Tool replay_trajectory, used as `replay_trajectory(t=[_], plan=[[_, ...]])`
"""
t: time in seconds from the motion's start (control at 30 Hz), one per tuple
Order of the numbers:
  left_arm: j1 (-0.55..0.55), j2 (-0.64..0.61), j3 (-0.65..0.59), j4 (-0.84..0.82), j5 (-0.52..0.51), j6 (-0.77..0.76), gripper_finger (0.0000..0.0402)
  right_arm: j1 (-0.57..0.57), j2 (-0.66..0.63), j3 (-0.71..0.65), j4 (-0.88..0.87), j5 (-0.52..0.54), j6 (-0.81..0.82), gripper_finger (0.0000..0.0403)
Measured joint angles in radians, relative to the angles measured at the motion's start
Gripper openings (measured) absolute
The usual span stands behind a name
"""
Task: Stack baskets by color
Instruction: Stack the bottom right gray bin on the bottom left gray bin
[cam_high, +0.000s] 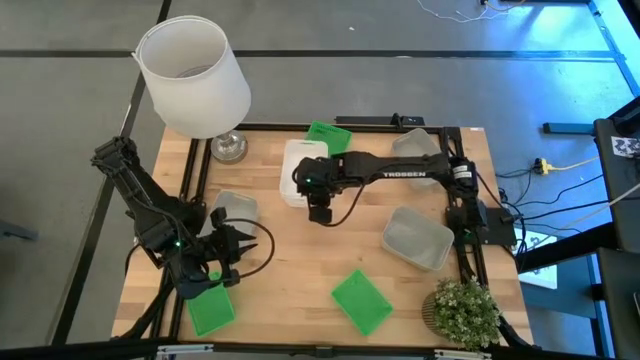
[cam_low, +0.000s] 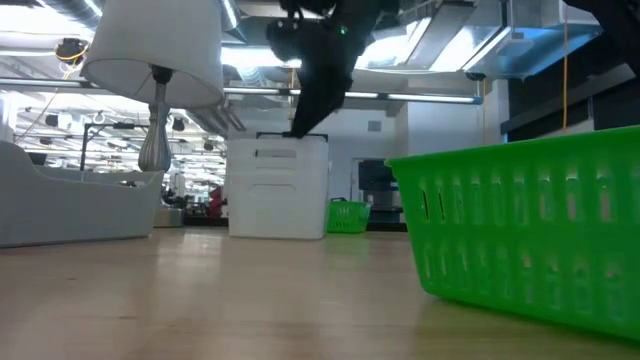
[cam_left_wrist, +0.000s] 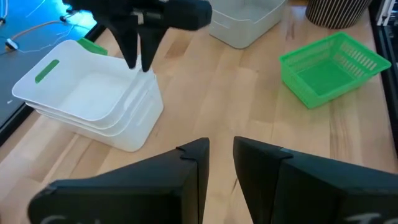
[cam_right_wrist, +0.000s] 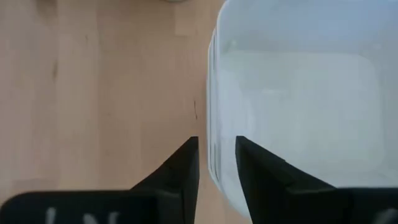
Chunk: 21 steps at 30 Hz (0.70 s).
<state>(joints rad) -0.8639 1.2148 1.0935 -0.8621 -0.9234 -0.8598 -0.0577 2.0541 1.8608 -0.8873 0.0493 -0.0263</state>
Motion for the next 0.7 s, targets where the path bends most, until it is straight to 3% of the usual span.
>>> replay_trajectory(t=[0.13,0.43,0.7], plan=[[0.000,0.000,0.000,-0.001,0.001,-0.035,0.0065,0.018,0.000,0.077,-0.071,-0.018,0.013,0.0105],[0.000,0.000,0.001,-0.081,0.054,-0.230,0.0065,0.148,0.000,0.202,-0.163,-0.224,-0.079,0.0106],[0.014,0.001,0.001,-0.168,0.059,-0.424,0.0065,0.317,-0.006,0.248,-0.267,-0.230,-0.110,0.0106]])
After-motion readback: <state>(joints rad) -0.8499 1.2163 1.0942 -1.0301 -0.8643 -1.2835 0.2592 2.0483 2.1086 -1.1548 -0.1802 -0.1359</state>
